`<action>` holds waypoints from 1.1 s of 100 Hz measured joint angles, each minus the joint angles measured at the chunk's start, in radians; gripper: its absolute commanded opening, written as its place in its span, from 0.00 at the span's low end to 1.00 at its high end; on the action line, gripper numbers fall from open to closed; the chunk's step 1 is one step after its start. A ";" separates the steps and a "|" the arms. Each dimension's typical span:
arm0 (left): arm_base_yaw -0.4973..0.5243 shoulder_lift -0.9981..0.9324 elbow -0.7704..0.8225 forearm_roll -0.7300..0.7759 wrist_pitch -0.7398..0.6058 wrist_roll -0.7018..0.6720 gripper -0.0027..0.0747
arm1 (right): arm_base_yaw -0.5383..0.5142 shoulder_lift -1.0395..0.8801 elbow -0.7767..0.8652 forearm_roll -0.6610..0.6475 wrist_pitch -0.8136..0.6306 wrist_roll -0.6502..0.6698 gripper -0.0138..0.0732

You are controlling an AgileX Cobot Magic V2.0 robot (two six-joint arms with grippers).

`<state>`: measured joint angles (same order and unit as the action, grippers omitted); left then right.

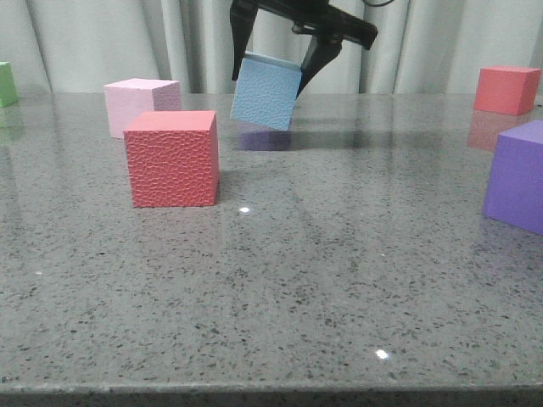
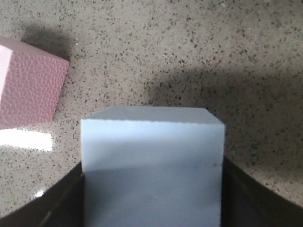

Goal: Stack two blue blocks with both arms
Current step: 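Carry the light blue cube toward the center and lower it, then open the right gripper and raise it away from the cube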

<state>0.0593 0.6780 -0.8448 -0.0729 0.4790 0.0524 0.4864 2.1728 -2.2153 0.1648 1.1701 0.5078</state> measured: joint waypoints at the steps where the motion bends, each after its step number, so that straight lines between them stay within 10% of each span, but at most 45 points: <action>1: 0.000 0.000 0.000 0.000 0.000 0.000 0.84 | 0.000 0.000 0.000 0.000 -0.003 0.000 0.53; 46: 0.000 0.000 0.000 0.000 0.002 0.000 0.84 | 0.000 0.048 0.000 0.000 -0.031 0.004 0.54; 75: 0.000 0.000 0.000 0.000 0.009 0.000 0.84 | 0.000 0.048 0.000 0.035 -0.044 0.014 0.84; 110: 0.000 0.000 0.000 0.000 0.024 0.000 0.84 | 0.000 0.039 0.000 0.053 -0.046 0.017 0.84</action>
<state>0.0593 0.6780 -0.8448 -0.0729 0.5030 0.0524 0.4864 2.2121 -2.2153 0.2177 1.1245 0.5252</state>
